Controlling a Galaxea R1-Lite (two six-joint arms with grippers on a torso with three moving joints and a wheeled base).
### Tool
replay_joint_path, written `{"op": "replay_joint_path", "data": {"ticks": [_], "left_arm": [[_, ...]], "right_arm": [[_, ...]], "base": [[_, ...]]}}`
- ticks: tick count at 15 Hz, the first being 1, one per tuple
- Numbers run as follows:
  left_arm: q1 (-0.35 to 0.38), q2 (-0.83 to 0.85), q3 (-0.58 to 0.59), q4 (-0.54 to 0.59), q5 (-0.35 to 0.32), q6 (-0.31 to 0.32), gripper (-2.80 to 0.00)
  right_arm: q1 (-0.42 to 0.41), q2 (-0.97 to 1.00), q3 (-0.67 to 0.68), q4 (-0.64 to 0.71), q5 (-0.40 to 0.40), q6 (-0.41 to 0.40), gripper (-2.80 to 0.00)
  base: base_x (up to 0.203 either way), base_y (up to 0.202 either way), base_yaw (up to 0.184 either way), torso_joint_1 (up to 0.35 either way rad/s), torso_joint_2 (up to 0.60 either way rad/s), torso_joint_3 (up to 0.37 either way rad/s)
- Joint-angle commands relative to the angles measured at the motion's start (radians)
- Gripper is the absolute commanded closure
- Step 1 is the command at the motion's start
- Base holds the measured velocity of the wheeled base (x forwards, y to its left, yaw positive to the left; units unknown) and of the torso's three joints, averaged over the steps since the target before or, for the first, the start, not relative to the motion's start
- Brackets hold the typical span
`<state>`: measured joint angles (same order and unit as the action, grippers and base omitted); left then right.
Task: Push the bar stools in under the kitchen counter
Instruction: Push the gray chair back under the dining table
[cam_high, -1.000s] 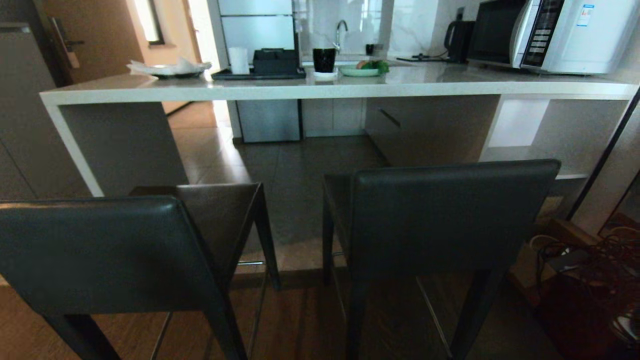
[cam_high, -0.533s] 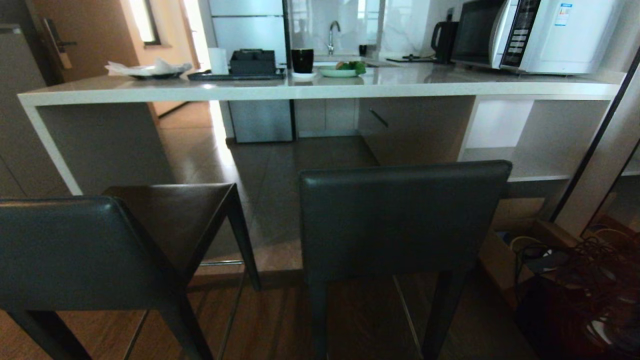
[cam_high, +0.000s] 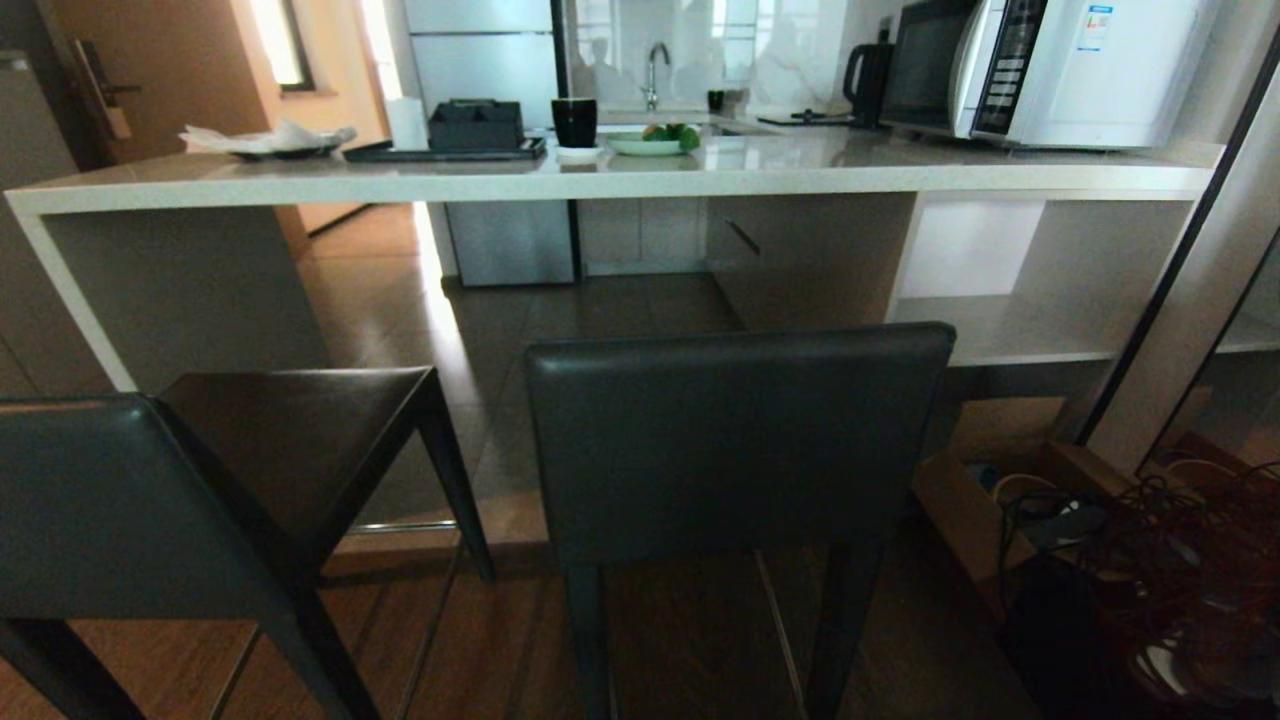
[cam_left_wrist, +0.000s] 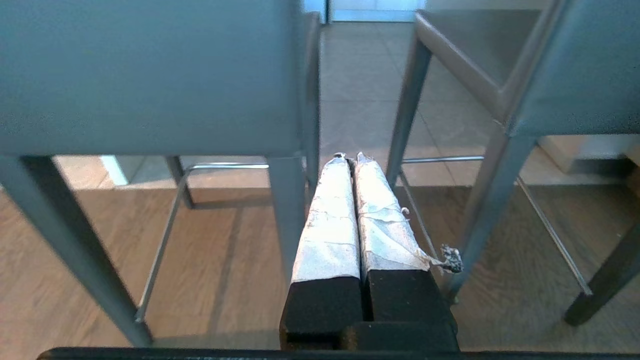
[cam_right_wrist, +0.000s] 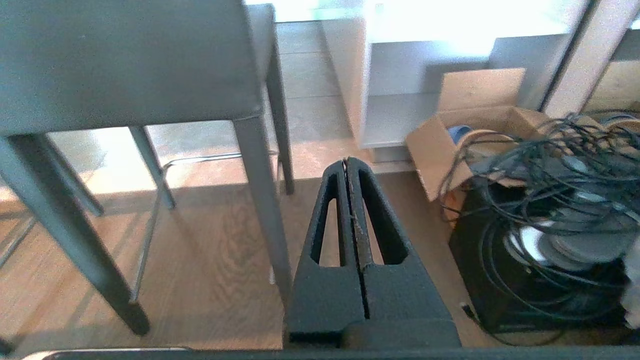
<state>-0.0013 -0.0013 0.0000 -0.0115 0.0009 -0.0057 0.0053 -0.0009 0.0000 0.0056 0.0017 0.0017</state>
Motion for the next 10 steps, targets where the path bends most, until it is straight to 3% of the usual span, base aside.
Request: {"op": "replay_joint_path", "data": {"ticks": [1, 10], "left_arm": [[0.001, 0.001, 0.002, -0.001, 0.001, 0.0, 0.0], [0.001, 0.001, 0.002, -0.001, 0.001, 0.0, 0.0]], "right_arm": [[0.001, 0.001, 0.002, 0.001, 0.0, 0.0, 0.0], [0.001, 0.001, 0.002, 0.001, 0.0, 0.0, 0.0]], "base": [[0.0, 0.0, 0.0, 0.0, 0.0, 0.0], [0.0, 0.0, 0.0, 0.0, 0.0, 0.0]]}}
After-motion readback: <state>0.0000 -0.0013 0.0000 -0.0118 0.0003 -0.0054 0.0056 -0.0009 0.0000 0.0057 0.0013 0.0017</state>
